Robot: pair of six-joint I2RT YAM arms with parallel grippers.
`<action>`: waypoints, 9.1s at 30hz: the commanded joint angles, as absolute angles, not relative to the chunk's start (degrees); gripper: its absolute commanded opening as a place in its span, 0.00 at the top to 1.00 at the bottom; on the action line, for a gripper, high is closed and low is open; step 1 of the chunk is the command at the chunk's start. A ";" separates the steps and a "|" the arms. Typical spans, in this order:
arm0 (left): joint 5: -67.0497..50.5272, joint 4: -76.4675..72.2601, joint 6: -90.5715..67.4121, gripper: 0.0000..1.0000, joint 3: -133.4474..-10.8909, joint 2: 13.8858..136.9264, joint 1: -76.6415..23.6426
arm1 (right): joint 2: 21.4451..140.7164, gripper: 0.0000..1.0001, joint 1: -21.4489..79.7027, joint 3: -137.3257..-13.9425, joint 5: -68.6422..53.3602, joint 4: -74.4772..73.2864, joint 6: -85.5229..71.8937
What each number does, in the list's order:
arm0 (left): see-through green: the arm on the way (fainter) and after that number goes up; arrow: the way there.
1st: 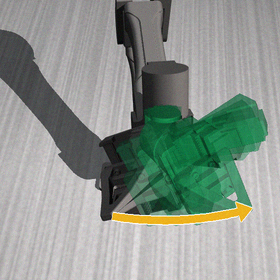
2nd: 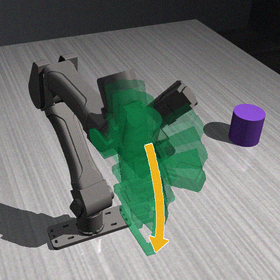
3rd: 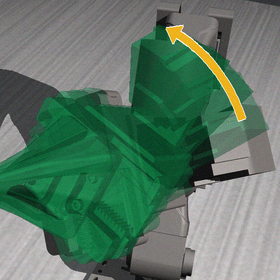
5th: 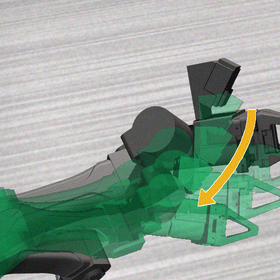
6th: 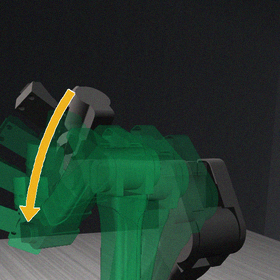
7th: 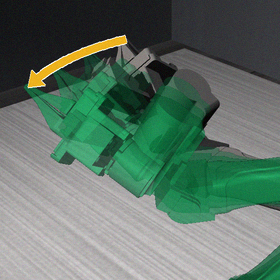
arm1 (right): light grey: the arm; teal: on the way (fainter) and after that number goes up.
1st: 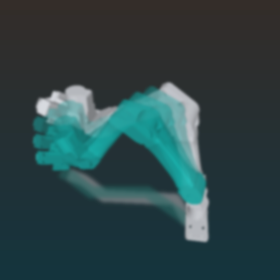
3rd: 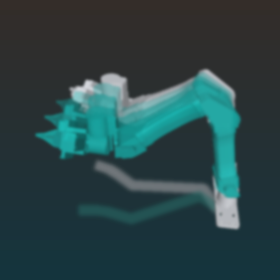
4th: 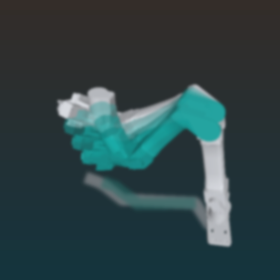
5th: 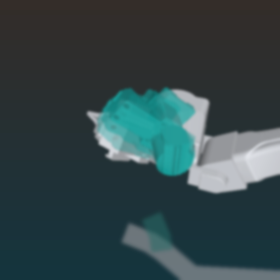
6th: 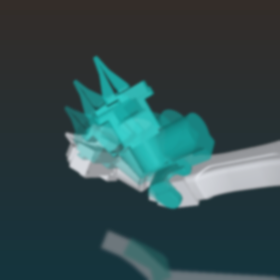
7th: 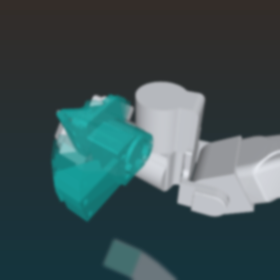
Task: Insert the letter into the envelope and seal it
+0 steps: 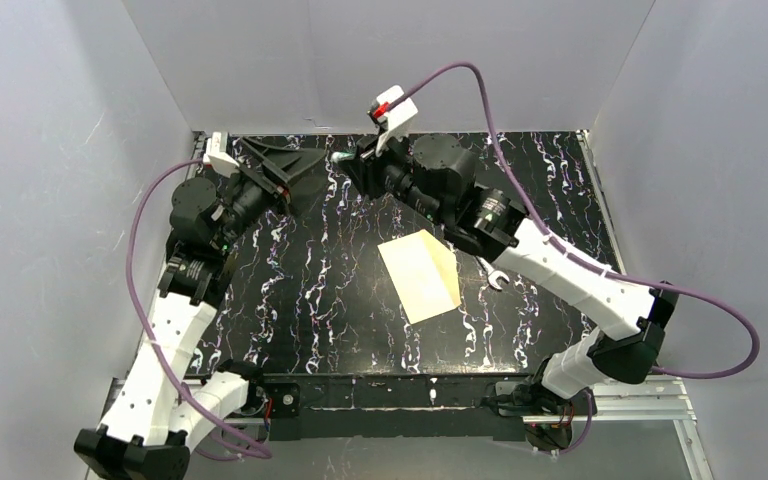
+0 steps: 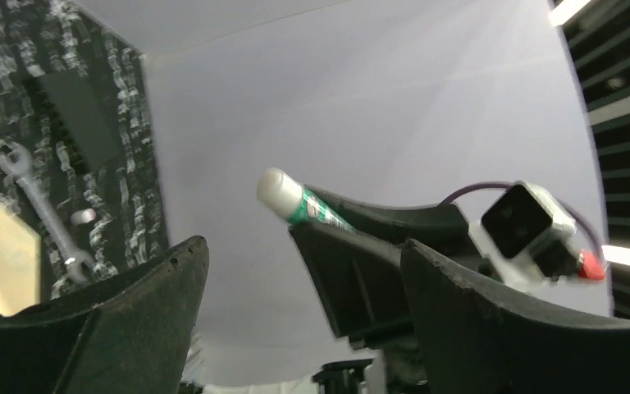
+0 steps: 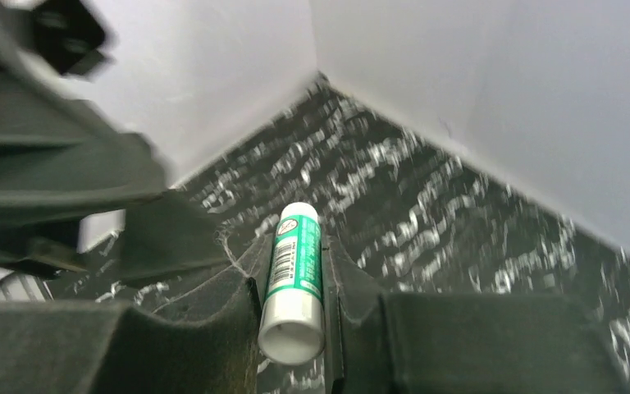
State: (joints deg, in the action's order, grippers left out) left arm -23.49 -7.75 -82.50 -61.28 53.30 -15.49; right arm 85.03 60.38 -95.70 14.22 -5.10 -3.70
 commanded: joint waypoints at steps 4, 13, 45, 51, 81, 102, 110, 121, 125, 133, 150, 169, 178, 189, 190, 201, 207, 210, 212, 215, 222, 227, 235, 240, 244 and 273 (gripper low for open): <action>-21.62 24.45 -47.88 0.16 -62.01 46.88 -15.20 | 85.11 0.99 53.52 -90.50 17.00 -36.13 -25.67; -42.78 14.93 -37.57 0.33 -53.60 66.92 -17.41 | 84.47 0.99 52.52 -70.70 18.67 -38.72 -38.15; -40.94 9.07 -37.71 0.83 -71.90 114.37 -27.33 | 92.77 0.99 48.52 -65.16 20.13 -29.28 -35.50; -43.20 8.71 -39.93 0.82 -73.20 116.84 -27.43 | 94.35 0.99 48.43 -63.41 18.82 -25.68 -35.23; -25.93 30.45 -31.48 0.90 -80.39 125.31 -29.62 | 105.26 0.99 47.46 -65.19 22.25 -22.27 -34.06; -23.92 19.45 -52.85 1.00 -77.34 125.29 -29.62 | 97.47 0.99 47.81 -60.73 9.30 -36.60 -28.62; -23.55 19.06 -53.88 1.00 -76.28 125.76 -29.62 | 95.90 0.99 48.05 -58.31 4.69 -34.97 -27.18; -24.74 19.76 -51.80 1.00 -76.57 126.51 -29.44 | 97.32 0.99 48.95 -58.29 9.41 -36.99 -27.00; -27.02 20.67 -49.80 1.00 -77.91 127.86 -29.44 | 97.43 0.99 48.96 -57.43 19.89 -33.18 -30.25; -28.67 22.51 -48.12 1.00 -79.41 128.73 -29.47 | 97.02 0.99 48.96 -55.59 25.63 -22.67 -31.12; -28.44 13.41 -58.20 1.00 -73.75 126.02 -28.93 | 91.44 0.99 50.27 -53.08 16.06 -25.20 -27.19; -26.56 13.43 -60.54 1.00 -72.51 125.89 -28.94 | 92.92 0.99 51.97 -55.22 8.22 -24.16 -24.01; -27.04 13.52 -60.11 1.00 -72.44 126.04 -28.92 | 96.47 0.99 52.38 -59.02 16.53 -26.89 -25.38; -28.55 14.24 -58.28 1.00 -73.57 126.67 -28.92 | 100.29 0.99 51.69 -59.98 23.42 -27.30 -25.04; -28.61 14.30 -58.21 1.00 -73.57 126.65 -28.92 | 100.61 0.99 51.26 -60.06 23.77 -27.75 -25.54; -29.73 13.41 -56.59 1.00 -75.15 125.65 -28.87 | 96.22 0.99 48.10 -61.95 16.82 -26.92 -24.62; -34.56 12.38 -50.17 1.00 -80.19 123.31 -28.65 | 88.55 0.99 45.19 -70.72 1.99 -27.32 -23.71; -35.13 12.21 -49.37 1.00 -80.74 122.14 -28.68 | 85.22 0.99 42.79 -70.24 -3.94 -28.66 -24.80; -34.85 12.22 -48.98 1.00 -80.49 121.21 -28.53 | 82.63 0.99 41.47 -68.04 -6.25 -28.70 -25.04; -34.42 13.44 -47.33 0.96 -80.70 119.06 -28.01 | 79.77 0.99 39.15 -65.76 -7.05 -30.98 -26.92; -34.03 17.98 -42.51 0.67 -81.34 111.20 -26.15 | 77.29 0.99 29.51 -60.94 -6.99 -30.30 -38.09; -28.37 22.84 -36.76 0.45 -77.56 106.57 -25.34 | 78.00 0.99 25.35 -51.13 -6.09 -10.86 -54.16; -23.85 28.24 -30.24 0.42 -72.69 105.64 -25.25 | 87.11 0.99 19.78 -39.68 -7.65 23.98 -69.39; -22.79 28.96 -29.11 0.42 -71.61 105.77 -25.27 | 92.93 0.99 17.66 -35.52 -9.76 39.67 -74.11; -23.38 29.09 -28.86 0.42 -71.74 106.87 -25.31 | 98.51 0.99 16.54 -32.58 -13.58 48.61 -77.98; -25.80 28.92 -27.62 0.44 -72.92 108.63 -25.32 | 74.11 0.44 16.26 -34.10 -7.31 -0.28 -60.20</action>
